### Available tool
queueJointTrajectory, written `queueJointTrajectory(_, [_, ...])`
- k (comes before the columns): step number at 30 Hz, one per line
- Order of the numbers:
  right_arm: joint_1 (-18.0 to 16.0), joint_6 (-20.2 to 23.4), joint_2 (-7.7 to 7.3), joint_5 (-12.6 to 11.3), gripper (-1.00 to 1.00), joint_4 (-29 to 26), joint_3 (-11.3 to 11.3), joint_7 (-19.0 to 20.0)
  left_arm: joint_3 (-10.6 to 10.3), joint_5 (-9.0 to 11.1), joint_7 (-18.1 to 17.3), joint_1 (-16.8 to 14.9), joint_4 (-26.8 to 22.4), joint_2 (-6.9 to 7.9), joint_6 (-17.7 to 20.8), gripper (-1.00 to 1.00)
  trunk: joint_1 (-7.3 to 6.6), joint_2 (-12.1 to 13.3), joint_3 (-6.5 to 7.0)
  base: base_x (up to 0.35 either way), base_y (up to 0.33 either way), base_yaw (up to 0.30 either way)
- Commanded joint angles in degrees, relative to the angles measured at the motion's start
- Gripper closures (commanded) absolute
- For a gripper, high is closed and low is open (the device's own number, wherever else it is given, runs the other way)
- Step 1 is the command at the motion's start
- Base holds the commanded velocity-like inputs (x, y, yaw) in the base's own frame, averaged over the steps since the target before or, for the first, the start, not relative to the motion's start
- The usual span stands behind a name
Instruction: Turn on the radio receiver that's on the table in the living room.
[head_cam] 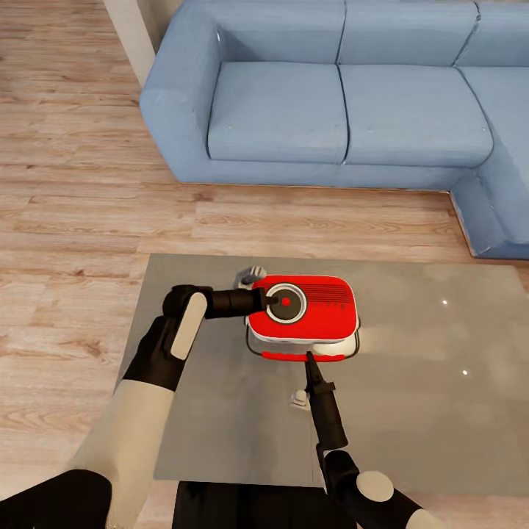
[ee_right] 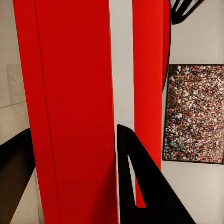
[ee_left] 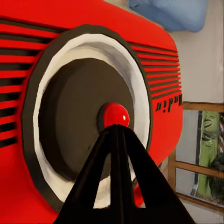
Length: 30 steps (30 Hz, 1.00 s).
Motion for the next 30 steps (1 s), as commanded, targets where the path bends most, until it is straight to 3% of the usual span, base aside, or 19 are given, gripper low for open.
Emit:
queueJointTrajectory(1, [-0.01, 0.17, 0.03, 0.18, 1.00, -0.05, 0.03, -0.04, -0.02, 1.22, 0.15, -0.17, 0.46, 0.00, -0.09, 1.00, 0.00, -0.01, 0.00, 0.000, 0.000, 0.000])
queueJointTrajectory(4, [0.00, 0.19, 0.07, 0.21, 1.00, -0.05, 0.05, -0.09, -0.05, 4.28, 2.48, -0.36, 1.08, 0.00, -0.19, 1.00, 0.00, -0.01, 0.00, 0.000, 0.000, 0.000])
queueJointTrajectory(7, [0.06, 0.20, 0.09, 0.33, 1.00, -0.05, 0.11, -0.13, -0.11, 9.76, 7.12, -0.56, 1.39, 0.00, -0.30, 1.00, 0.00, -0.01, 0.00, 0.000, 0.000, 0.000])
queueJointTrajectory(9, [0.08, 0.20, 0.10, 0.41, 1.00, -0.05, 0.11, -0.13, -0.14, 12.02, 8.63, -0.70, 1.47, 0.00, -0.37, 1.00, 0.00, -0.01, 0.00, 0.000, 0.000, 0.000])
queueJointTrajectory(13, [0.08, 0.20, 0.09, 0.45, 1.00, -0.07, 0.12, -0.20, -0.21, 13.54, 10.61, -0.79, 1.57, 0.00, -0.41, 1.00, 0.00, -0.01, 0.00, 0.000, 0.000, 0.000])
queueJointTrajectory(24, [0.08, 0.20, 0.09, 0.46, 1.00, -0.08, 0.12, -0.29, -0.23, 13.86, 11.05, -0.81, 3.78, 0.00, -0.51, 1.00, 0.00, -0.01, 0.00, 0.000, 0.000, 0.000])
queueJointTrajectory(26, [0.08, 0.20, 0.09, 0.46, 1.00, -0.06, 0.12, -0.18, -0.27, 15.30, 11.02, -0.94, 3.40, 0.00, -0.51, 1.00, 0.00, -0.01, 0.00, 0.000, 0.000, 0.000])
queueJointTrajectory(30, [0.08, 0.13, -0.01, 0.40, 1.00, -0.05, 0.00, 0.06, -0.36, 21.88, 10.96, -2.73, -0.58, 0.00, -0.51, 1.00, 0.00, -0.01, 0.00, 0.000, 0.000, 0.000])
